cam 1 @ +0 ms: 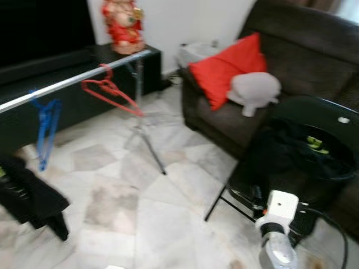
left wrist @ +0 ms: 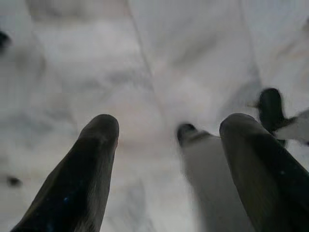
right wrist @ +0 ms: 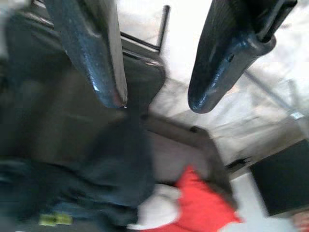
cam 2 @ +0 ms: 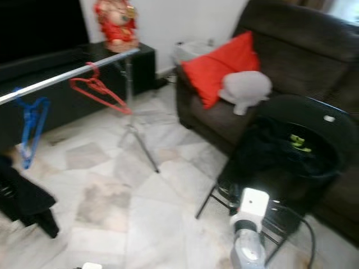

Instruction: Hang hanger

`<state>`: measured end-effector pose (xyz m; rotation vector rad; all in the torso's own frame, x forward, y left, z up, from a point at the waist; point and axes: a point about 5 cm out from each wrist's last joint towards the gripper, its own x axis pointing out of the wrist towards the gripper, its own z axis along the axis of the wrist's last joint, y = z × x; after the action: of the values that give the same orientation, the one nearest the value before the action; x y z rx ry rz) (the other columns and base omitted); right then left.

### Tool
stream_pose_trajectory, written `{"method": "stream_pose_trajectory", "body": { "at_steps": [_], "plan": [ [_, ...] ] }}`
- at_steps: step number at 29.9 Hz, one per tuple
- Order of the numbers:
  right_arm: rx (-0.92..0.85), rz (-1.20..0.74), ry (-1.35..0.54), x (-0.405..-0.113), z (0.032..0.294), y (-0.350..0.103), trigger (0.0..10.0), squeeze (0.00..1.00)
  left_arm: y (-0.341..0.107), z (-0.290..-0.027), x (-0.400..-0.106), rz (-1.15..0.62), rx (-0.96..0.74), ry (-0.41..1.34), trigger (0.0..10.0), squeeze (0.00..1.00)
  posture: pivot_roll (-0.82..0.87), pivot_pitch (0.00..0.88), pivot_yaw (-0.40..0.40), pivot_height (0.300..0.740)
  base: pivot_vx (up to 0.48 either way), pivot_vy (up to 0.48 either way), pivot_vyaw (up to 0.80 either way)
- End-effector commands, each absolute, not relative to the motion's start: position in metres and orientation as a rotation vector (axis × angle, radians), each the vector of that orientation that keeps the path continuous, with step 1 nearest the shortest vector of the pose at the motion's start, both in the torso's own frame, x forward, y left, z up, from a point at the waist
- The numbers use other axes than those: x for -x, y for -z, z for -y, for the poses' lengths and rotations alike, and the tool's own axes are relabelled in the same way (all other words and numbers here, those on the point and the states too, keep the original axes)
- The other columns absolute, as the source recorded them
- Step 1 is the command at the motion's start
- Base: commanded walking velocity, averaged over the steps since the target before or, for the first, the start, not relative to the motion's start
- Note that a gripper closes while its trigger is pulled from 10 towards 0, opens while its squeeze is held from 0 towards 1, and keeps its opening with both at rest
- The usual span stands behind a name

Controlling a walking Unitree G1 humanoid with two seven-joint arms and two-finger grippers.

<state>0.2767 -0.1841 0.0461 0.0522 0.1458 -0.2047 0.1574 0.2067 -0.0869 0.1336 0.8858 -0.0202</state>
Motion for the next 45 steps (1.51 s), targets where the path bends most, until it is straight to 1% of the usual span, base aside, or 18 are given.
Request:
{"method": "stream_pose_trajectory", "body": {
  "at_steps": [1, 3, 6, 13, 22, 37, 45],
  "plan": [
    [-0.045, -0.153, 0.227, -0.275, 0.190, -0.045, 10.0, 0.00, 0.087, -0.221, -0.148, -0.889, -0.121, 0.000, 10.0, 0.00, 0.01, 0.069, 0.020, 0.740, 0.000, 0.000, -0.80],
    [-0.045, -0.152, 0.227, -0.275, 0.190, -0.046, 10.0, 0.00, 0.092, -0.226, -0.136, -0.952, -0.118, -0.019, 10.0, 0.00, 0.01, 0.068, 0.021, 0.740, 0.000, 0.000, -0.80],
    [-0.046, -0.151, 0.229, -0.275, 0.191, -0.046, 10.0, 0.00, 0.095, -0.231, -0.127, -1.002, -0.108, -0.039, 10.0, 0.00, 0.01, 0.070, 0.021, 0.740, 0.000, 0.000, -0.80],
    [-0.047, -0.142, 0.237, -0.274, 0.191, -0.046, 10.0, 0.00, 0.095, -0.237, -0.124, -1.005, -0.103, -0.045, 10.0, 0.00, 0.01, 0.073, 0.021, 0.740, 0.000, 0.000, -0.79],
    [-0.038, -0.117, 0.237, -0.275, 0.191, -0.049, 10.0, 0.00, 0.093, -0.232, -0.129, -0.977, -0.103, -0.032, 10.0, 0.00, 0.01, 0.071, 0.021, 0.740, 0.000, 0.000, 0.00],
    [-0.034, -0.093, 0.249, -0.276, 0.193, -0.052, 10.0, 0.00, 0.093, -0.231, -0.131, -0.972, -0.102, -0.030, 10.0, 0.00, 0.01, 0.066, 0.022, 0.740, 0.292, 0.000, 0.00],
    [-0.037, -0.048, 0.275, -0.279, 0.196, -0.060, 10.0, 0.00, 0.092, -0.231, -0.135, -0.958, -0.104, -0.023, 10.0, 0.00, 0.01, 0.059, 0.024, 0.740, 0.318, 0.000, 0.00]
  ]
}}
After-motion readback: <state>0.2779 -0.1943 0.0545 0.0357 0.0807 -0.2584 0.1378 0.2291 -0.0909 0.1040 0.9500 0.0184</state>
